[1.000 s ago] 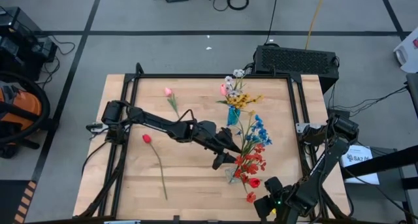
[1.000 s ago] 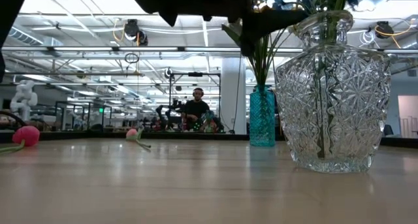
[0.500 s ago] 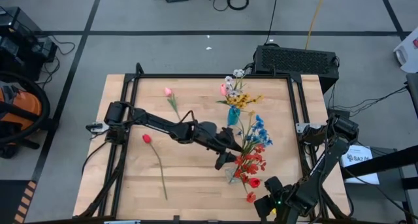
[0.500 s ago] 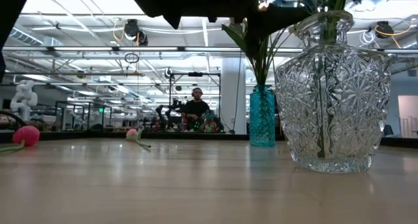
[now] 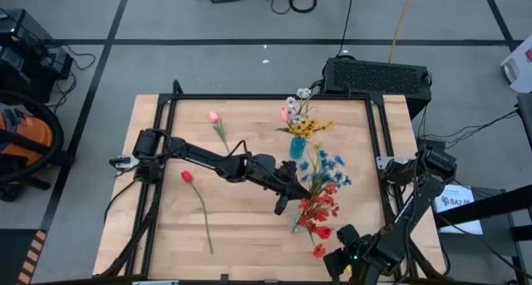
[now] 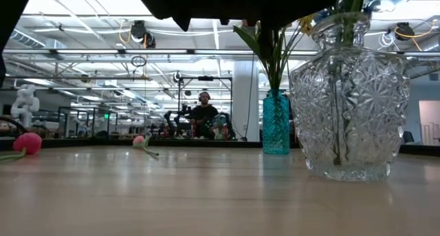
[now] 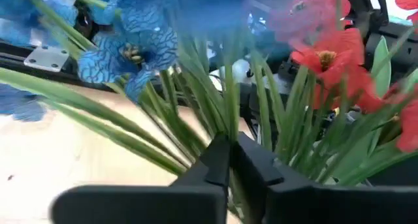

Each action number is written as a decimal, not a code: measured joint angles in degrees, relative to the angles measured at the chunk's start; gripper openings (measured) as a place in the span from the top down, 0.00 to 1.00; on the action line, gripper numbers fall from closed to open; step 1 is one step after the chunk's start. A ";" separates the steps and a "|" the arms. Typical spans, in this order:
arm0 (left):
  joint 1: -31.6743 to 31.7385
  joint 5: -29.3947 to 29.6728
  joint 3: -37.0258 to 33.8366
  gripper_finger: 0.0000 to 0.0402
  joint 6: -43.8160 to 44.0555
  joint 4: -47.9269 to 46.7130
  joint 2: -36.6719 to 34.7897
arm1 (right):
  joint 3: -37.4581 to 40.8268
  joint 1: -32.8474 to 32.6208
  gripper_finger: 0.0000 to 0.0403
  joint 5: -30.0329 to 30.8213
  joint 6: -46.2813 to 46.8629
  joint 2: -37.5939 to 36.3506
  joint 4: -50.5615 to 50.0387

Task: Sort flowers into vase by color
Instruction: Adjust the transparent vase, then put the red tulip into the transparent vase

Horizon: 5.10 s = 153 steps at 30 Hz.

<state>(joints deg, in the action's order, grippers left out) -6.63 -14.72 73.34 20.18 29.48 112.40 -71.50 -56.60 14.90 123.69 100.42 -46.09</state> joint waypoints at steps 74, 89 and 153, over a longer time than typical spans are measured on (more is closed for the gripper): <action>-6.39 3.66 -17.03 1.00 -25.26 11.69 -9.09 | 0.00 0.00 0.77 0.24 -1.37 0.00 -2.66; -8.40 8.55 -19.89 0.97 -25.08 13.48 -8.33 | 0.00 -0.01 0.77 0.24 -1.59 0.00 -4.20; -1.27 26.23 -19.71 0.57 27.04 -54.60 -37.25 | 43.99 16.87 0.77 10.69 -20.38 -48.55 7.46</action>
<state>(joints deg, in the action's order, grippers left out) -7.90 11.51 53.63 47.23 -25.12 75.15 -27.52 -39.72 25.58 103.31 51.87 -38.63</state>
